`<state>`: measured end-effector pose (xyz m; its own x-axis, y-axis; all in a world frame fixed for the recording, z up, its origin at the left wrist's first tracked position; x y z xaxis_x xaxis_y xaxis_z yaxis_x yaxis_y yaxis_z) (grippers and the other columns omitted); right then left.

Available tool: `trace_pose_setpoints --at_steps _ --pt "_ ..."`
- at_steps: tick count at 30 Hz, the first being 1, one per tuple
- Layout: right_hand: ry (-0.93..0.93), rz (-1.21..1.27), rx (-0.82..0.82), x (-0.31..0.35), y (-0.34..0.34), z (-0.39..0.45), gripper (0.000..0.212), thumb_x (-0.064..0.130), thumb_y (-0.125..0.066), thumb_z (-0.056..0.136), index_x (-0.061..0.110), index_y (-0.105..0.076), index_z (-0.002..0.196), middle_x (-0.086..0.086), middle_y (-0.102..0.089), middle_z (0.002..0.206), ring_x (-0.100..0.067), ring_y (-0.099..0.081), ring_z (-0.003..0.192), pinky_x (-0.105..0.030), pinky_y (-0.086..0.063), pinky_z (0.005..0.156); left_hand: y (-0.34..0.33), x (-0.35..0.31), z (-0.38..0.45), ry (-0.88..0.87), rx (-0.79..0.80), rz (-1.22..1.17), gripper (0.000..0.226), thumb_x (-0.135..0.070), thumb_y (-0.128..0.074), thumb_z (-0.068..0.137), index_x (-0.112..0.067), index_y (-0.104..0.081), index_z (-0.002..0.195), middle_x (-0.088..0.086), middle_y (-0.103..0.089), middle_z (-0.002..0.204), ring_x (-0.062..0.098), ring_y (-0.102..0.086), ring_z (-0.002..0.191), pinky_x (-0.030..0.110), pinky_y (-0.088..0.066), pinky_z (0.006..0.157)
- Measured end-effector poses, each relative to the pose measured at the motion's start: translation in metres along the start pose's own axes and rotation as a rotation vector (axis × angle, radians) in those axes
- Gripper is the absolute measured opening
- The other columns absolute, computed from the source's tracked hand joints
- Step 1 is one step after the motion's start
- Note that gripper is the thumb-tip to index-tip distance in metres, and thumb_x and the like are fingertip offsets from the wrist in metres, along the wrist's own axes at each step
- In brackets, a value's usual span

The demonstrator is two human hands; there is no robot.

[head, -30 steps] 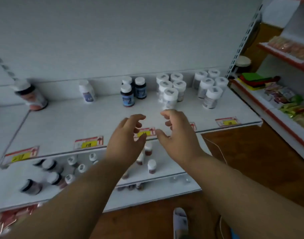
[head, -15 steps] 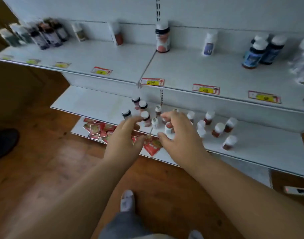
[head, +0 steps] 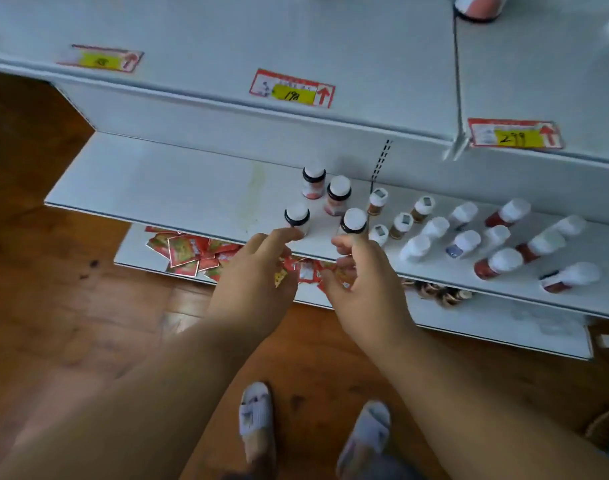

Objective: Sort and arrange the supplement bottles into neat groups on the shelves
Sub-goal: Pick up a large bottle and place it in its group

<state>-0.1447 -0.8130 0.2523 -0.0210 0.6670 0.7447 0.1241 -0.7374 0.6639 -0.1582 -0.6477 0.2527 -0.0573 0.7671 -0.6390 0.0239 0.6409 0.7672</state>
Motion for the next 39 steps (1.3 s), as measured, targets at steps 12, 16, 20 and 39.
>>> trace_pose_setpoints --at_steps 12,16,20,39 --pt "-0.165 0.030 0.042 -0.150 -0.171 0.149 0.046 0.023 -0.061 0.095 0.025 -0.043 0.137 0.005 -0.054 0.136 -0.016 -0.053 0.123 -0.037 -0.045 0.102 -0.161 0.163 0.153 0.267 -0.084 -0.297 0.047 -0.015 -0.055 0.097 -0.030 -0.043 0.140 -0.009 -0.056 0.135 0.010 -0.057 0.119 0.037 -0.052 0.097" --pt "-0.163 0.148 0.032 -0.164 -0.200 0.177 0.043 0.023 -0.062 0.093 0.023 -0.045 0.132 0.004 -0.060 0.126 -0.018 -0.057 0.118 -0.040 -0.047 0.100 -0.192 0.175 0.189 0.314 -0.083 -0.357 0.042 -0.016 -0.048 0.097 -0.027 -0.053 0.137 -0.008 -0.065 0.121 0.016 -0.060 0.101 0.027 -0.044 0.079" --pt "-0.181 0.210 -0.062 -0.144 -0.192 0.160 0.030 0.039 -0.055 0.097 0.021 -0.054 0.121 0.007 -0.064 0.109 -0.014 -0.060 0.100 -0.035 -0.048 0.089 -0.172 0.175 0.160 0.378 -0.072 -0.429 0.023 -0.020 -0.063 0.093 -0.025 -0.060 0.115 -0.008 -0.070 0.094 0.011 -0.065 0.075 0.023 -0.047 0.054" --pt "-0.163 0.787 0.071 0.087 0.059 -0.133 0.038 0.025 -0.061 0.096 0.047 -0.049 0.125 -0.005 -0.071 0.106 -0.017 -0.071 0.094 -0.043 -0.059 0.080 0.088 -0.061 -0.130 0.235 0.378 -0.946 0.021 -0.015 -0.060 0.096 -0.010 -0.060 0.116 0.007 -0.070 0.091 0.009 -0.070 0.069 0.016 -0.051 0.056"
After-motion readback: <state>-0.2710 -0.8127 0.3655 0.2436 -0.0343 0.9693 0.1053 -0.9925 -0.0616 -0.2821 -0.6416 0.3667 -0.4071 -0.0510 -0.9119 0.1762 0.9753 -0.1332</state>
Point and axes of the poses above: each hand's wrist, its own z-axis towards the middle knuckle, its own y-axis out of the back of the hand, x = y × z, the point moved 1 cm from there along z, towards the middle knuckle
